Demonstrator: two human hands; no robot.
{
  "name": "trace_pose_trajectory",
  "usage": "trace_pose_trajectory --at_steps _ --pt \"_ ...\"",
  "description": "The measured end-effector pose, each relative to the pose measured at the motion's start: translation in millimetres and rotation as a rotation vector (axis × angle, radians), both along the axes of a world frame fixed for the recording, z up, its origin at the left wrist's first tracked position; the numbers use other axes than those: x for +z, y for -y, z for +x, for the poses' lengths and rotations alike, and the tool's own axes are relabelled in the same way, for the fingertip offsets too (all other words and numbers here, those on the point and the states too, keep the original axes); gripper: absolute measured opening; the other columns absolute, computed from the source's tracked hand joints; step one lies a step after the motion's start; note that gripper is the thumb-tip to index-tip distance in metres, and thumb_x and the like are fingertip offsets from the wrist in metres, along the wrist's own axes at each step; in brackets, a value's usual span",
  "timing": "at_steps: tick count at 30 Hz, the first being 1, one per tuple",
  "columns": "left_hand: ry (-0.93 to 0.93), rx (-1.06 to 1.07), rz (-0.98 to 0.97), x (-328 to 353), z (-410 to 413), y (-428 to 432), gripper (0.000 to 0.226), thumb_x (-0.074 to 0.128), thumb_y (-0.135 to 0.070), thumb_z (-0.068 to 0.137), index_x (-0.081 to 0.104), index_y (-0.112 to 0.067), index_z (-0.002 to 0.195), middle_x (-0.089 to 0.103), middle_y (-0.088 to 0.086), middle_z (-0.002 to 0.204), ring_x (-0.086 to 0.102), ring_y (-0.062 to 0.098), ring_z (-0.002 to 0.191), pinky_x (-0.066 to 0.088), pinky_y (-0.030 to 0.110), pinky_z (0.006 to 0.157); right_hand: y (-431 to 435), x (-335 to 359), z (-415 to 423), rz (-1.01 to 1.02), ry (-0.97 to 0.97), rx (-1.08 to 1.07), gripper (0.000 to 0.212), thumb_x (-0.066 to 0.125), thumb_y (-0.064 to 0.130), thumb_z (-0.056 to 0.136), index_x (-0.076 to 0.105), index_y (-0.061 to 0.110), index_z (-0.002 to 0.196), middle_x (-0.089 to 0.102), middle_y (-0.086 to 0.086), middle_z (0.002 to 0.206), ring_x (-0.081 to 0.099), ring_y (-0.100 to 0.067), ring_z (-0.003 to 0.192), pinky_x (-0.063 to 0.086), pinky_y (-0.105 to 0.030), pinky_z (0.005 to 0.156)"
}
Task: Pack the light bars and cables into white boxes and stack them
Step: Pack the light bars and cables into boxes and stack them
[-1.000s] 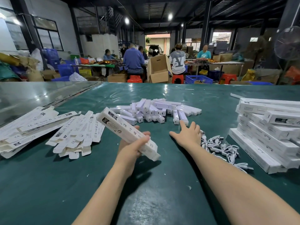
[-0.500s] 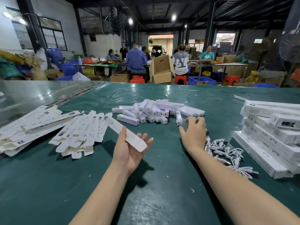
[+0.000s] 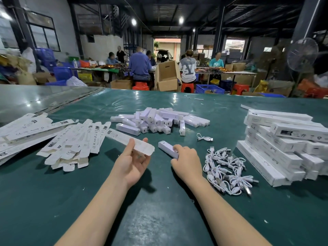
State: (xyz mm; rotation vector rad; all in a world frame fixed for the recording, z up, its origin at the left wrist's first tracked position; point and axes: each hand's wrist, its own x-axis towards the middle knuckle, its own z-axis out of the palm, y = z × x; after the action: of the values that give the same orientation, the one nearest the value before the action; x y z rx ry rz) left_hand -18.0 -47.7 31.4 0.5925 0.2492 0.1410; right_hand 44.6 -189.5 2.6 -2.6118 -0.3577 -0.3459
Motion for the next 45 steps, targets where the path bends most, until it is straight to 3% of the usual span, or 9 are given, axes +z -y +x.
trace_pose_trajectory --at_steps 4,8,12,24,29,34,39,42,45 --pt "-0.023 0.085 -0.102 3.4 -0.9 -2.6 0.022 0.051 -0.025 0.094 0.056 -0.008 0.081 0.069 0.006 0.061 0.067 0.014 0.049 0.055 0.023 0.046 4.7 -2.0 1.1 0.151 0.001 0.066 0.028 0.054 0.012 0.083 0.059 0.016 0.110 0.063 -0.006 0.102 0.052 -0.026 0.097 0.036 -0.028 0.073" --pt "-0.064 0.113 -0.174 4.3 -1.0 -12.5 0.027 0.055 -0.036 0.090 0.057 -0.011 0.082 0.066 0.002 0.073 0.062 0.010 0.043 0.047 0.016 0.038 13.4 2.5 2.7 0.806 -0.164 0.218 0.020 0.066 0.002 0.079 0.070 0.013 0.095 0.057 0.005 0.061 0.050 -0.011 0.057 0.038 -0.015 0.055" --pt "-0.070 0.148 -0.218 1.6 -0.7 -16.4 0.032 0.056 -0.041 0.088 0.057 -0.011 0.080 0.064 0.001 0.061 0.060 0.009 0.041 0.044 0.014 0.036 16.6 8.1 -0.2 1.282 -0.539 0.490 0.027 0.056 -0.012 0.081 0.071 0.010 0.087 0.060 0.002 0.059 0.049 -0.007 0.051 0.042 -0.016 0.050" --pt "-0.079 0.173 -0.038 -0.4 1.8 -10.0 0.028 0.053 -0.042 0.090 0.060 -0.016 0.086 0.067 -0.007 0.053 0.056 0.001 0.038 0.045 0.011 0.039 14.7 9.4 -6.9 1.075 -0.713 0.698 0.030 0.054 -0.015 0.079 0.068 0.007 0.096 0.067 0.000 0.071 0.054 -0.006 0.057 0.042 -0.017 0.048" --pt "-0.054 0.196 0.042 -3.0 2.7 -10.5 0.020 0.056 -0.036 0.090 0.059 -0.016 0.088 0.066 -0.007 0.078 0.060 0.009 0.073 0.050 0.014 0.046 12.6 7.7 -6.5 1.053 -0.553 0.606 0.027 0.058 -0.012 0.080 0.070 0.012 0.085 0.062 0.009 0.057 0.047 -0.005 0.046 0.040 -0.016 0.046" --pt "0.037 0.165 0.214 -8.2 4.6 -6.7 0.005 0.053 -0.018 0.093 0.056 -0.017 0.090 0.069 -0.002 0.079 0.064 0.013 0.078 0.054 0.026 0.066 8.7 6.9 -8.5 1.015 -0.413 0.497 0.024 0.065 -0.009 0.077 0.068 0.014 0.082 0.056 -0.003 0.065 0.048 -0.010 0.048 0.045 -0.017 0.051" --pt "0.114 0.078 0.346 -15.7 4.2 8.1 0.004 0.053 -0.008 0.090 0.057 -0.008 0.093 0.072 0.007 0.083 0.071 0.019 0.077 0.058 0.026 0.063 5.6 5.1 -7.7 1.121 -0.374 0.400 0.036 0.074 -0.006 0.061 0.048 0.013 0.075 0.046 0.001 0.069 0.050 -0.014 0.058 0.047 -0.027 0.063" --pt "0.086 0.097 0.306 -12.5 4.2 6.6 0.007 0.050 -0.009 0.093 0.057 -0.010 0.090 0.072 0.005 0.079 0.071 0.012 0.067 0.057 0.022 0.058 4.9 10.1 -5.7 1.499 -0.626 0.532 0.023 0.053 -0.017 0.077 0.058 0.005 0.074 0.062 -0.011 0.073 0.066 -0.019 0.065 0.056 -0.027 0.066" --pt "0.086 0.090 0.300 -10.7 3.5 4.6 0.008 0.049 -0.012 0.094 0.057 -0.014 0.092 0.070 0.004 0.082 0.070 0.009 0.064 0.056 0.020 0.056 5.3 13.5 -8.7 1.521 -0.736 0.645 0.026 0.054 -0.012 0.071 0.070 0.008 0.075 0.070 -0.008 0.074 0.068 -0.018 0.070 0.057 -0.027 0.068"
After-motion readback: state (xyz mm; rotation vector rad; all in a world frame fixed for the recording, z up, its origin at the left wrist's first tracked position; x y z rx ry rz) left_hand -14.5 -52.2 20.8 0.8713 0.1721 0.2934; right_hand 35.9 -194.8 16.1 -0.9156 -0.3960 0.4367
